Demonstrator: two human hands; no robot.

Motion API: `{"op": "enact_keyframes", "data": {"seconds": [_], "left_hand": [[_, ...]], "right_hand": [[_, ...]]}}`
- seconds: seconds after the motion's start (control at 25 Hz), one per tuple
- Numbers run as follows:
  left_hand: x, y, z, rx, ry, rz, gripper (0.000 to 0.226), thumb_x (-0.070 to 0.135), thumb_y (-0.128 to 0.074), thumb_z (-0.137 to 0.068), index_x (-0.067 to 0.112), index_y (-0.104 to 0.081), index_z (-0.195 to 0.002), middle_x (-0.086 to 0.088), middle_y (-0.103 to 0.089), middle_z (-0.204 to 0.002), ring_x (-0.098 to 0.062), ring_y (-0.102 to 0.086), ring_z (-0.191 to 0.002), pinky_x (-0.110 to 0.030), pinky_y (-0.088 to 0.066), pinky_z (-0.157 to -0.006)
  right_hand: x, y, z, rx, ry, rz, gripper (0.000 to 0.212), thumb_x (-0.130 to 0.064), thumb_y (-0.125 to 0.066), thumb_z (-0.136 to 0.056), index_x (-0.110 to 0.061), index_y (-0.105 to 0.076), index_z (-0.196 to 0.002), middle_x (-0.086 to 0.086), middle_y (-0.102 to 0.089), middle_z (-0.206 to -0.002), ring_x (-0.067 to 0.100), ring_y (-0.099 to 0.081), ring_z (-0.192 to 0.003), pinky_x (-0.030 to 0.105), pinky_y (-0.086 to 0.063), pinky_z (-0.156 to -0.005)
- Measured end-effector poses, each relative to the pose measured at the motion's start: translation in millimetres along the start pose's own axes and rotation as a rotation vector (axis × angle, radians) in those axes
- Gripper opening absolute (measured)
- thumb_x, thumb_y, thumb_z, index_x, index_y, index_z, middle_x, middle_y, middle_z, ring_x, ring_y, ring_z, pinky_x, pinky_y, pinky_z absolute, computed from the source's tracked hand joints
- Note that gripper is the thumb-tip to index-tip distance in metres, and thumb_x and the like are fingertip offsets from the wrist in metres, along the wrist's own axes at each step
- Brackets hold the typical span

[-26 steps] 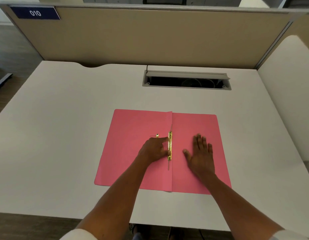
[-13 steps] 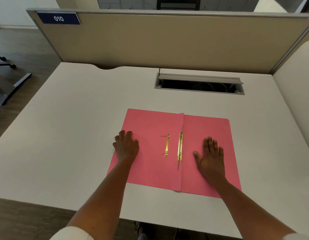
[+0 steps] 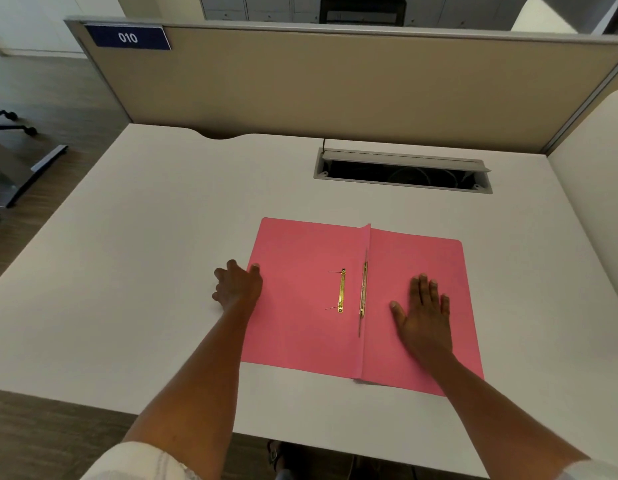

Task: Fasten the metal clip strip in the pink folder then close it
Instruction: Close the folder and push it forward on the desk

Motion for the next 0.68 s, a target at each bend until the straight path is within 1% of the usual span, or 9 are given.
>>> {"op": "enact_keyframes", "data": {"seconds": [0.12, 0.2, 0.24, 0.28, 0.36, 0.44, 0.48, 0.56, 0.68], "left_hand": [[-9.1, 10.4, -18.3, -0.022, 0.048, 0.056, 0.057, 0.052, -0.045, -0.095, 0.006, -0.058, -0.127, -0.019, -0.059, -0.129, -0.04, -0.055, -0.119, -0.046, -0.042, -0.099], [-12.0, 18.0, -29.1, -0.076, 0.004, 0.111, 0.055, 0.054, -0.043, -0.096, 0.005, -0.069, -0.097, -0.018, -0.067, -0.108, -0.039, -0.06, -0.105, -0.043, -0.046, -0.09], [-12.3, 22.2, -31.5, -0.113, -0.015, 0.181, 0.054, 0.055, -0.046, -0.095, 0.007, -0.068, -0.082, -0.017, -0.067, -0.095, -0.037, -0.061, -0.095, -0.042, -0.047, -0.085], [-12.2, 27.4, -31.9, -0.164, -0.022, 0.285, 0.053, 0.057, -0.05, -0.093, 0.009, -0.065, -0.078, -0.013, -0.065, -0.086, -0.033, -0.06, -0.086, -0.04, -0.048, -0.079], [-10.1, 38.4, -29.3, -0.351, 0.015, 0.493, 0.055, 0.061, -0.053, -0.091, 0.008, -0.068, -0.095, -0.009, -0.067, -0.088, -0.03, -0.062, -0.082, -0.038, -0.051, -0.077], [-8.1, 47.2, -26.3, -0.604, 0.049, 0.645, 0.061, 0.062, -0.044, -0.094, 0.01, -0.068, -0.112, -0.012, -0.072, -0.102, -0.03, -0.068, -0.092, -0.043, -0.054, -0.087], [-6.4, 50.6, -24.9, -0.693, 0.064, 0.708, 0.062, 0.062, -0.039, -0.095, 0.011, -0.069, -0.112, -0.013, -0.074, -0.102, -0.029, -0.07, -0.09, -0.043, -0.055, -0.086], [0.0, 56.3, -19.7, -0.802, 0.064, 0.79, 0.057, 0.059, -0.039, -0.097, 0.012, -0.072, -0.103, -0.011, -0.075, -0.088, -0.026, -0.071, -0.075, -0.038, -0.056, -0.073], [18.8, 56.0, -0.2, -0.955, -0.032, 0.859, 0.03, 0.039, -0.059, -0.091, 0.016, -0.076, -0.083, -0.002, -0.069, -0.065, -0.016, -0.063, -0.054, -0.03, -0.054, -0.056]], "right_hand": [[-0.7, 0.5, -1.0, 0.0, 0.001, 0.008, 0.081, -0.062, -0.013, -0.094, -0.012, -0.002, -0.156, 0.01, -0.007, -0.165, 0.028, -0.003, -0.153, 0.049, -0.005, -0.124], [-0.8, 1.2, -0.9, -0.003, 0.003, 0.01, 0.081, -0.062, -0.01, -0.093, -0.011, -0.002, -0.156, 0.01, -0.007, -0.165, 0.028, -0.003, -0.153, 0.049, -0.005, -0.124], [-0.8, 1.3, -0.8, -0.003, 0.004, 0.011, 0.082, -0.063, -0.01, -0.093, -0.011, -0.002, -0.156, 0.01, -0.007, -0.165, 0.028, -0.003, -0.153, 0.049, -0.005, -0.124], [-0.7, 1.2, -0.6, 0.0, 0.005, 0.011, 0.082, -0.063, -0.01, -0.093, -0.011, -0.002, -0.156, 0.011, -0.008, -0.165, 0.029, -0.004, -0.153, 0.049, -0.005, -0.124], [-0.4, 1.4, -0.7, 0.0, 0.003, 0.005, 0.081, -0.062, -0.012, -0.094, -0.011, -0.003, -0.156, 0.011, -0.008, -0.165, 0.029, -0.004, -0.153, 0.05, -0.006, -0.124], [-0.5, 1.8, -1.3, -0.006, 0.001, -0.013, 0.079, -0.061, -0.018, -0.095, -0.012, -0.002, -0.156, 0.01, -0.007, -0.165, 0.028, -0.003, -0.153, 0.05, -0.006, -0.124], [-0.5, 1.7, -1.5, -0.011, 0.0, -0.022, 0.079, -0.06, -0.02, -0.096, -0.012, -0.002, -0.156, 0.009, -0.006, -0.166, 0.027, -0.002, -0.153, 0.049, -0.005, -0.124], [-0.1, 1.4, -1.6, -0.019, -0.004, -0.034, 0.078, -0.06, -0.022, -0.096, -0.013, -0.002, -0.156, 0.008, -0.006, -0.166, 0.027, -0.001, -0.153, 0.049, -0.004, -0.124], [0.3, 1.5, -1.8, -0.022, -0.004, -0.052, 0.079, -0.06, -0.022, -0.096, -0.013, -0.002, -0.156, 0.008, -0.006, -0.166, 0.027, -0.002, -0.153, 0.049, -0.004, -0.124]]}}
Point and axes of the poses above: each hand's wrist, its own z-axis away from the middle knuckle, its own y-axis out of the back of the hand, x = y × z, the point moved 1 cm from there along -z, towards the middle knuckle
